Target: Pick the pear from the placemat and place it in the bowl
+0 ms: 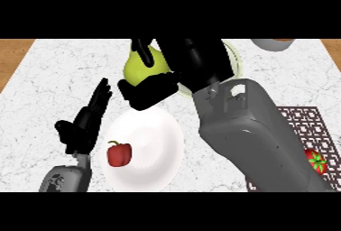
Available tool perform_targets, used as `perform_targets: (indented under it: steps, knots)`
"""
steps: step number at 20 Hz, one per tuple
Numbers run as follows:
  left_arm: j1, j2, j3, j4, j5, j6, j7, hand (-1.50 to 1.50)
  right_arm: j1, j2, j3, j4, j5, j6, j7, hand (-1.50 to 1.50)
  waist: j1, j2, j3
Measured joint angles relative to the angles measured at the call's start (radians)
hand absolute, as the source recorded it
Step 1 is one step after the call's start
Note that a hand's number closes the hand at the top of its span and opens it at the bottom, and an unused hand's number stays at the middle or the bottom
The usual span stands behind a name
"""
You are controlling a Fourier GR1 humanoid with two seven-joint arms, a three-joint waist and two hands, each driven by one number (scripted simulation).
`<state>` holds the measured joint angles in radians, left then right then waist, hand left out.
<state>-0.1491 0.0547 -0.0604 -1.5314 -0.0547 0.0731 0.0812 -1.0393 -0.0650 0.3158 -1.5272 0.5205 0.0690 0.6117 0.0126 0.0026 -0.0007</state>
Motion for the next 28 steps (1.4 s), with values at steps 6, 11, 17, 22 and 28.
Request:
perform_targets:
  steps: [6,11,17,22,28]
  knots:
    - [-0.008,0.001,0.008,0.004,0.003,-0.004,-0.004,0.00,-0.022,-0.057,-0.023,0.228,0.100,-0.042,-0.170,1.50,0.003,0.002,0.000]
    - [0.007,-0.001,0.001,0.004,-0.006,-0.006,-0.019,0.00,-0.016,-0.076,-0.077,0.435,0.141,-0.124,-0.330,1.50,0.006,0.003,0.000]
    - [0.006,-0.002,0.000,-0.002,-0.004,-0.014,-0.015,0.00,-0.047,-0.072,-0.128,0.703,0.193,-0.232,-0.486,1.50,0.011,0.005,0.000]
    - [-0.014,0.000,0.004,-0.002,0.000,-0.021,-0.001,0.00,-0.069,-0.090,-0.198,0.899,0.151,-0.210,-0.606,-1.50,0.019,0.010,0.001]
    - [-0.020,-0.002,0.005,-0.010,-0.001,-0.020,0.010,0.00,-0.072,-0.090,-0.265,1.042,0.078,-0.108,-0.749,-1.50,0.021,0.010,0.001]
